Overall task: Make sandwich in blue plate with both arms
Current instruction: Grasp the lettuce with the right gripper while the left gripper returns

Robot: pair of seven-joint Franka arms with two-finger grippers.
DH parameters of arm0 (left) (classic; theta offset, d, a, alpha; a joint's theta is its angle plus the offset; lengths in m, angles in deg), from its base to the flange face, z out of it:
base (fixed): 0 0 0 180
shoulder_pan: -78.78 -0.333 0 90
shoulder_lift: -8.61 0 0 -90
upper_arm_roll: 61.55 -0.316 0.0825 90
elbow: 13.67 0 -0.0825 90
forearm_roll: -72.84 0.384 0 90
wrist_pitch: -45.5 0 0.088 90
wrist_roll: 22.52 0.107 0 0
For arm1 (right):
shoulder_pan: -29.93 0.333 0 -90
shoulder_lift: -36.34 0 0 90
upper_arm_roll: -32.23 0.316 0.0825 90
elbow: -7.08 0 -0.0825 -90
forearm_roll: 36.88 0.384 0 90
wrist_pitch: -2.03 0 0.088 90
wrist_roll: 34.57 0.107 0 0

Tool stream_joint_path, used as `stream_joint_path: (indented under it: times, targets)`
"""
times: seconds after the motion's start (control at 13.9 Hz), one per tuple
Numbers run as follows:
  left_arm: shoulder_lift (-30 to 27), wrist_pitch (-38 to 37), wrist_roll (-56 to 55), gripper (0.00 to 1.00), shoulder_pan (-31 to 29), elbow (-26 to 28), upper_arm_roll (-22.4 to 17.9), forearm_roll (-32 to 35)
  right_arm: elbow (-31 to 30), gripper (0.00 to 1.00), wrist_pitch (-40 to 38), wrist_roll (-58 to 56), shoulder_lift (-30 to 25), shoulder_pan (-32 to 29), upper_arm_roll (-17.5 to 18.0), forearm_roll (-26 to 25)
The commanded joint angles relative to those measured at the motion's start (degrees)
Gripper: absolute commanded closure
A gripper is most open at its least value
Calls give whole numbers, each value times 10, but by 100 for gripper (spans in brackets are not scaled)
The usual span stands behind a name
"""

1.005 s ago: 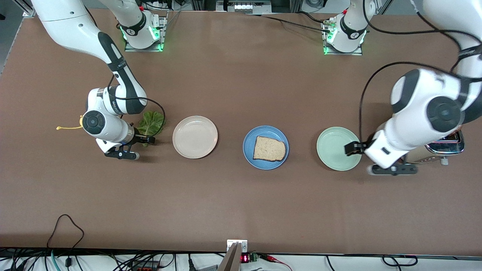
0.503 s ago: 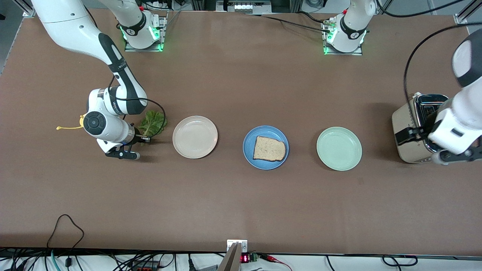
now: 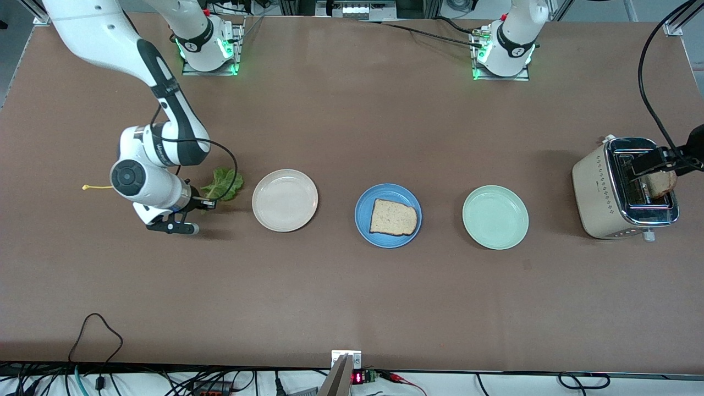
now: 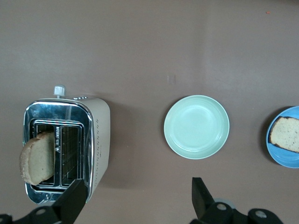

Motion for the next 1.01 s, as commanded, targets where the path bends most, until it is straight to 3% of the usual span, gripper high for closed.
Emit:
stream_joint_path:
  times: [0.0,0.14,0.5,0.79,0.93]
  targets:
    - [-36,14,5,0,15,51,-7,-10,17,100,-45,39,-38,-3,3,2]
    - [-51,21,-36,0,15,78,2,-6,36,100,-69,100,-43,5,4,21]
    - [-114,72,-37,0,10,167,14,-1,75,100,-63,339,-24,96,4,102]
    - [-92,58,-37,0,17,151,15,3,150,100,-59,499,32,160,4,181]
    - [-92,56,-40,0,18,133,16,-1,186,100,-12,587,70,191,4,223]
